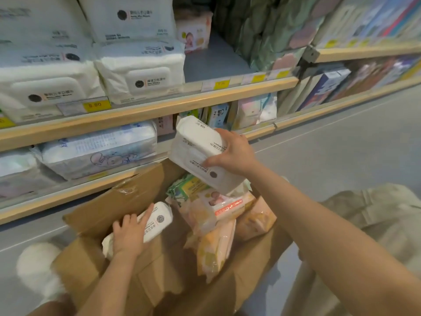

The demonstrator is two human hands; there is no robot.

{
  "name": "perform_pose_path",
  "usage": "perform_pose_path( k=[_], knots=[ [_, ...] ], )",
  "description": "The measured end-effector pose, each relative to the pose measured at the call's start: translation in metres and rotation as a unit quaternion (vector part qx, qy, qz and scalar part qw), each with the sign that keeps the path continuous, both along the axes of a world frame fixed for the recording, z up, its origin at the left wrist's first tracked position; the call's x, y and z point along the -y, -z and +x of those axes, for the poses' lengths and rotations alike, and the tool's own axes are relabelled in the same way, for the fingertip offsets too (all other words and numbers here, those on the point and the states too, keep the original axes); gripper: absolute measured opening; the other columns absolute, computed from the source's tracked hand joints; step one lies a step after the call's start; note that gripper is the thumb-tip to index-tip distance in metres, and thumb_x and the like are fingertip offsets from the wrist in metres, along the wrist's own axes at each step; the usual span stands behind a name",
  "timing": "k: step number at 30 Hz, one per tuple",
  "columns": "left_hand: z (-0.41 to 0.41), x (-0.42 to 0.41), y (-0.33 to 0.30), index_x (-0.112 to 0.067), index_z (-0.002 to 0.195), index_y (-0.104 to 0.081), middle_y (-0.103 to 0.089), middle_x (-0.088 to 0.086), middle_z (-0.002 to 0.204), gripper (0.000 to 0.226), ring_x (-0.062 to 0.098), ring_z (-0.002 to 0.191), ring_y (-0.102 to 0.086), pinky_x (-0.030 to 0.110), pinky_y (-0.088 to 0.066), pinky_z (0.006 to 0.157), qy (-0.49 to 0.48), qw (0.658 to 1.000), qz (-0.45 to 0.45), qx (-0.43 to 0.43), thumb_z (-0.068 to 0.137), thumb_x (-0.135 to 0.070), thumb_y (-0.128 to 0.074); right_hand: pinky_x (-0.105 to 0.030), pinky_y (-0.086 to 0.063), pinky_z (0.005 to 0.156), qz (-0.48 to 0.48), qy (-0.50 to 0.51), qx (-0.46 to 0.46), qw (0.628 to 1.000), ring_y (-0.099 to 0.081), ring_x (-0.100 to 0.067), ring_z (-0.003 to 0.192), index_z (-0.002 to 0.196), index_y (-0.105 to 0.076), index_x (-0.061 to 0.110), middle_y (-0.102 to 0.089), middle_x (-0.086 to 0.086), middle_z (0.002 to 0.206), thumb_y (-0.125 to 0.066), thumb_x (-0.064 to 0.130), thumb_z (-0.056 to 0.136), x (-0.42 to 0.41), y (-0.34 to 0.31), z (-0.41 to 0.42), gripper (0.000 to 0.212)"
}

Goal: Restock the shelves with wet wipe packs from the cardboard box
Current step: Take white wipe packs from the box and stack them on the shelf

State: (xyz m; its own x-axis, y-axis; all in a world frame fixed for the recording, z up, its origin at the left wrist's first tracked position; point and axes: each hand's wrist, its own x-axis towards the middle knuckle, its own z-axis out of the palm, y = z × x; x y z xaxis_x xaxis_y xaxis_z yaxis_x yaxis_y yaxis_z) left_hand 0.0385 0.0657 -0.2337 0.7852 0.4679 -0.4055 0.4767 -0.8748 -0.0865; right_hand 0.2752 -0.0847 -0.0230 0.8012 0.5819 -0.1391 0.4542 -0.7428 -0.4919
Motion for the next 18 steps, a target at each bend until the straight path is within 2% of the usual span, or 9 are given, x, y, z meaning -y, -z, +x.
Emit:
perform_pose_path(
  k=[2,7,10,14,18],
  knots=[
    [-0.001,0.000,-0.005,-0.041,0.143,0.023,-0.043,0.005,0.128,0.101,0.025,0.115,-0.042,0.042,-0.038,0.092,0.001,1.000,-0.021,0.007,0.083,-0.044,-0.058,-0.049,-0.045,0.091,0.005,0.007,-0.004,1.000,-0.044,-0.022,0.110,0.134,-0.042,0.033,-0.054,0.003,0.116,-0.072,0.062,0.047,0.000,0.001,0.001,0.096],
    [0.001,0.000,-0.042,-0.049,0.140,0.022,-0.040,0.006,0.127,0.096,0.026,0.114,-0.038,0.044,-0.039,0.092,0.026,0.999,-0.027,0.032,0.085,-0.044,-0.057,-0.042,-0.040,0.092,0.003,-0.019,0.019,1.000,-0.039,-0.023,0.114,0.135,-0.040,0.032,-0.050,0.001,0.121,-0.079,0.049,0.059,0.000,-0.002,-0.006,0.088],
    [0.002,-0.001,-0.085,-0.052,0.140,0.018,-0.038,0.005,0.128,0.091,0.025,0.116,-0.035,0.044,-0.036,0.092,0.036,0.997,-0.011,0.075,0.085,-0.048,-0.054,-0.041,-0.041,0.092,-0.008,-0.048,0.026,0.998,-0.041,-0.024,0.116,0.138,-0.038,0.029,-0.049,-0.001,0.127,-0.079,0.049,0.060,0.001,-0.010,-0.011,0.090],
    [-0.009,-0.005,-0.145,-0.055,0.139,0.015,-0.034,0.008,0.136,0.087,0.027,0.123,-0.031,0.047,-0.034,0.095,0.051,0.991,-0.009,0.120,0.084,-0.055,-0.052,-0.041,-0.043,0.089,0.009,-0.073,0.019,0.997,-0.043,-0.027,0.111,0.136,-0.042,0.028,-0.053,-0.003,0.118,-0.081,0.046,0.059,0.007,-0.026,-0.019,0.088],
    [-0.031,-0.013,-0.201,-0.055,0.139,0.014,-0.035,0.007,0.134,0.084,0.027,0.123,-0.031,0.045,-0.033,0.096,0.039,0.985,0.016,0.165,0.085,-0.058,-0.049,-0.041,-0.041,0.090,0.017,-0.107,0.058,0.992,-0.041,-0.027,0.112,0.137,-0.042,0.028,-0.053,-0.003,0.122,-0.081,0.044,0.059,0.002,-0.053,-0.020,0.088]
  ],
)
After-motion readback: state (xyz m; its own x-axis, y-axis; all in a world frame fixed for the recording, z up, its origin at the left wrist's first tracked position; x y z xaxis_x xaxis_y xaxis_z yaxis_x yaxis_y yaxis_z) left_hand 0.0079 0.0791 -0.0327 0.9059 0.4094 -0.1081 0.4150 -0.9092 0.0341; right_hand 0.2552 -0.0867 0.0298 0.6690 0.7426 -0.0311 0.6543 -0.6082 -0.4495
